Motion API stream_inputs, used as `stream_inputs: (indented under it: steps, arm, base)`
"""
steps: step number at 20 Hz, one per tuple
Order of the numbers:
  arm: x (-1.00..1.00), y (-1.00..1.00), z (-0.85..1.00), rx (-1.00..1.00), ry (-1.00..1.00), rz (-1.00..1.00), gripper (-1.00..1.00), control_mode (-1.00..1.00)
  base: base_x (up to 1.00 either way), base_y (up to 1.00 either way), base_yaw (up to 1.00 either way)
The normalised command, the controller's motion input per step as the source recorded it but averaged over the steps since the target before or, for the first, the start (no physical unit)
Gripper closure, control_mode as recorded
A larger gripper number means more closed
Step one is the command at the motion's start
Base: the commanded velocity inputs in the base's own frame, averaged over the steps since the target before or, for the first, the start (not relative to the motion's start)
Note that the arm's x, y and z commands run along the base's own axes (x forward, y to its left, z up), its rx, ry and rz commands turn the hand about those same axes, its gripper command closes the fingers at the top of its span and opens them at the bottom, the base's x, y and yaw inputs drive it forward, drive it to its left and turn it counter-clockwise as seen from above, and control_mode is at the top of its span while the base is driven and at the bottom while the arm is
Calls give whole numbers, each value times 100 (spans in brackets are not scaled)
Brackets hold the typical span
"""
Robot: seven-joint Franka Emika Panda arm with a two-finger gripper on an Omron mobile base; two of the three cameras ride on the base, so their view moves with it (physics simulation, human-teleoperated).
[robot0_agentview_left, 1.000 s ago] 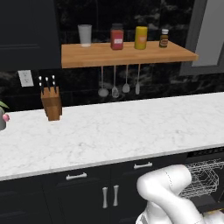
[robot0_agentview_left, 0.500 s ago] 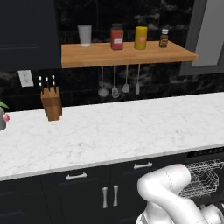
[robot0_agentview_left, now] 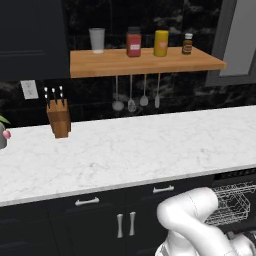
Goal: Pick up the cup and bowl from the counter, place them in the dishwasher, and close the dishwasher door.
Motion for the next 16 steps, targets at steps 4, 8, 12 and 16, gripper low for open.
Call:
stream_inputs:
  steps: [4, 8, 12, 16]
  arm:
    - [100, 83, -29, -5, -74, 0, -100, -100]
    - [100, 82, -39, -7, -75, 0, -100, -100]
    - [100, 49, -63, -2, -79, 6, -100, -100]
    - [100, 29, -82, 0, -83, 7, -100, -100]
  base:
    - [0, 0, 0]
    - [0, 0, 0]
    - [0, 0, 0]
    - [0, 0, 0]
